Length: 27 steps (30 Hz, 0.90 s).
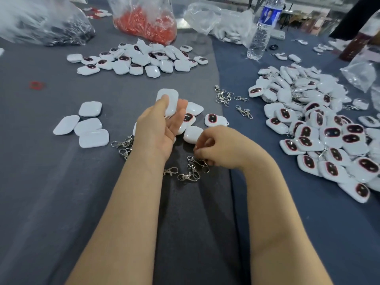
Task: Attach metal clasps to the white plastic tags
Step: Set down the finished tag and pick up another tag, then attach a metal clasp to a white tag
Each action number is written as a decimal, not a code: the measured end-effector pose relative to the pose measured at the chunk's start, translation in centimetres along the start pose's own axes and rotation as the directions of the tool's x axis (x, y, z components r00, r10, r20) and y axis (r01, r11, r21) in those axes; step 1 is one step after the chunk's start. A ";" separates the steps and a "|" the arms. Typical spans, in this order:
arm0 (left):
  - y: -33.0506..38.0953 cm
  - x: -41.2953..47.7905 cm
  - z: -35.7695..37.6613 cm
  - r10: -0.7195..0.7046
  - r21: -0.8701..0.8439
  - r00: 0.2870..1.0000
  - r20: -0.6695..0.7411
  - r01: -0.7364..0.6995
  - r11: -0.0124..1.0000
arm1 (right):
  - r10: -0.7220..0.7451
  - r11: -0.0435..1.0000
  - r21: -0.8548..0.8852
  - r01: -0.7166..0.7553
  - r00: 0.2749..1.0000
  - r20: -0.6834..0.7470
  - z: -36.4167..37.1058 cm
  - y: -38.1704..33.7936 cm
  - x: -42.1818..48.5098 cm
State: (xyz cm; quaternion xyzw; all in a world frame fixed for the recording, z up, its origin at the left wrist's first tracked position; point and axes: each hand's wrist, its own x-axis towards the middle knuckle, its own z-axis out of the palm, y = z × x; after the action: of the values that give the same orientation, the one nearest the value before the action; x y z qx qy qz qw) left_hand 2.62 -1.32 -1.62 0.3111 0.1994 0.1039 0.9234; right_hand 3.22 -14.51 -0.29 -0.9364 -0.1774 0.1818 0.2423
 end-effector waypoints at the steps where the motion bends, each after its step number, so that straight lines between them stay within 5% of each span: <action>1: 0.0 0.0 0.0 -0.009 0.011 1.000 0.014 0.009 1.000 | 0.010 0.992 0.127 0.001 0.996 -0.083 0.0 0.3 0.2; 6: -0.6 0.2 0.1 0.025 0.154 0.997 0.075 -0.036 0.987 | 0.153 0.740 0.642 0.202 0.879 -0.452 0.3 1.0 1.6; 10: -0.9 0.0 0.4 -0.007 0.175 0.994 0.109 -0.012 0.984 | 0.219 0.432 0.861 0.269 0.895 -0.390 0.7 0.7 2.1; 13: -0.9 0.2 0.5 -0.009 0.170 0.996 0.092 -0.007 0.985 | 0.238 0.332 0.906 0.262 0.906 -0.349 0.7 0.8 2.3; 22: -0.2 0.2 0.1 -0.152 -0.087 0.975 0.165 0.168 0.982 | 0.237 0.373 0.887 0.272 0.896 -0.375 0.8 0.9 2.6; 27: -0.4 -0.1 0.3 -0.219 -0.045 0.948 0.229 0.235 0.971 | 0.246 0.573 0.776 0.264 0.848 -0.469 0.9 1.0 2.7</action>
State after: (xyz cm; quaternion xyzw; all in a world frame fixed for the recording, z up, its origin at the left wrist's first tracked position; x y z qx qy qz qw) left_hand 2.69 -1.86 -1.60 0.2623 0.1255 -0.0316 0.9563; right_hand 5.44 -13.83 -2.26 -0.7265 -0.0037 -0.0241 0.6867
